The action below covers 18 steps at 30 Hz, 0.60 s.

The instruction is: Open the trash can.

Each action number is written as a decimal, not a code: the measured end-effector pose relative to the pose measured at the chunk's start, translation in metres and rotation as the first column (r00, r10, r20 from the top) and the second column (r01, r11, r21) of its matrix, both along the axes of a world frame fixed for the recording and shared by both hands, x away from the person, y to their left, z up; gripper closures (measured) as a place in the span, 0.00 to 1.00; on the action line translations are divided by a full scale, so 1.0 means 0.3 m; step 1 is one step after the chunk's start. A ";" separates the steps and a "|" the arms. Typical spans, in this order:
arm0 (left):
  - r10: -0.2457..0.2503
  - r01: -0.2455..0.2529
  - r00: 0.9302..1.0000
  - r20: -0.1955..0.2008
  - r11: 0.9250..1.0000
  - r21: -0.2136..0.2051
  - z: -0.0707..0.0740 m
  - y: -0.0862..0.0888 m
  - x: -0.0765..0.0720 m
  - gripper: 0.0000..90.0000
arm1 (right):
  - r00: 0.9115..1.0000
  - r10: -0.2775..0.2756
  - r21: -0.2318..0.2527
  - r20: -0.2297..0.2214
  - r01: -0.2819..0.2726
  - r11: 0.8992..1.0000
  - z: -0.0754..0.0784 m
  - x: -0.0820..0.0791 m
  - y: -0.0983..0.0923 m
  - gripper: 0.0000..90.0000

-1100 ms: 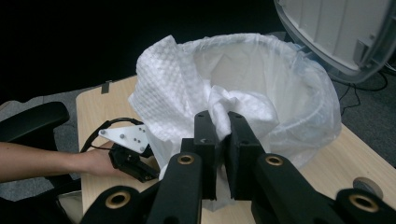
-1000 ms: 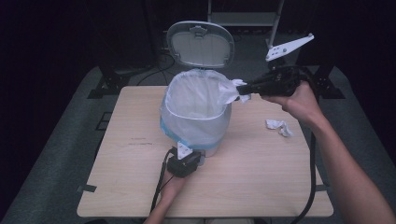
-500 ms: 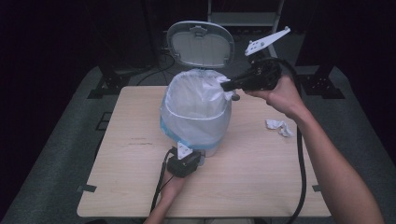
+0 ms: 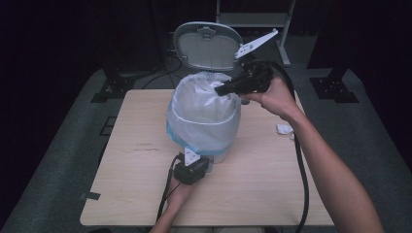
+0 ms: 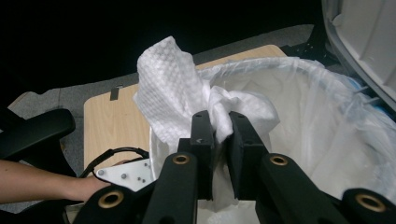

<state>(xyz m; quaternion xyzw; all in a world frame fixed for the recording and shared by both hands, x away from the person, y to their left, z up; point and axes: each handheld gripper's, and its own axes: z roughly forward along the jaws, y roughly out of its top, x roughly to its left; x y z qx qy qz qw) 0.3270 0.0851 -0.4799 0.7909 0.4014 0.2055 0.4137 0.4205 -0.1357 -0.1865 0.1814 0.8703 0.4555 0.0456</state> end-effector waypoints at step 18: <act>0.000 0.000 1.000 0.001 1.000 -0.004 0.000 -0.001 0.000 0.71 | 1.000 -0.005 -0.033 -0.019 0.005 0.999 -0.033 0.024 0.058 0.71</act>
